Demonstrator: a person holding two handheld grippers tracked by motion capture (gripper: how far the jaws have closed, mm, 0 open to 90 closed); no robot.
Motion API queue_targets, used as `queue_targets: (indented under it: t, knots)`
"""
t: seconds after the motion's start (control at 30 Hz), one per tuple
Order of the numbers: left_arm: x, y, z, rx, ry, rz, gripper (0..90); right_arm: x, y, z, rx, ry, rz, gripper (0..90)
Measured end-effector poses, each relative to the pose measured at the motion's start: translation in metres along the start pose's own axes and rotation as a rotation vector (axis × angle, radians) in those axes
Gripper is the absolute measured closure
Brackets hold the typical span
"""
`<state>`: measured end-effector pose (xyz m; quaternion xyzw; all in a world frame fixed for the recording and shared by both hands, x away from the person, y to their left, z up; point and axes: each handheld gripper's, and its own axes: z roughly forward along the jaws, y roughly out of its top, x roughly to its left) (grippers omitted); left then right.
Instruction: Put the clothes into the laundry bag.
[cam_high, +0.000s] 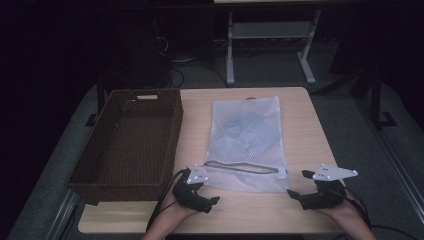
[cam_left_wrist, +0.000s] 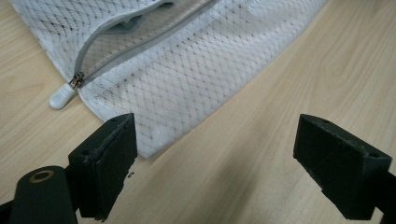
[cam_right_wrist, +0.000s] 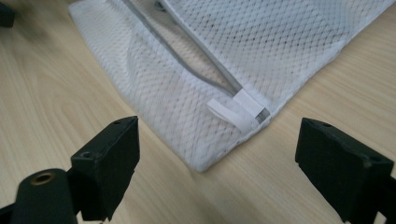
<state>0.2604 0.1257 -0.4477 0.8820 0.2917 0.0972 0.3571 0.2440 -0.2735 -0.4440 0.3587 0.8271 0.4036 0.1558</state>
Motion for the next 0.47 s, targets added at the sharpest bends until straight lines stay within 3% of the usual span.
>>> queue_targets:
  t: [0.23, 0.47]
  knots:
    - [0.0035, -0.0025, 0.0001, 0.005, 0.007, 0.005, 13.0, -0.0056, -0.0080, 0.0007, 0.023, 0.003, -0.002, 12.9]
    - [0.0043, -0.0030, 0.0001, 0.003, 0.007, 0.007, 13.0, -0.0063, -0.0078, -0.0009, 0.013, -0.003, 0.001, 12.8]
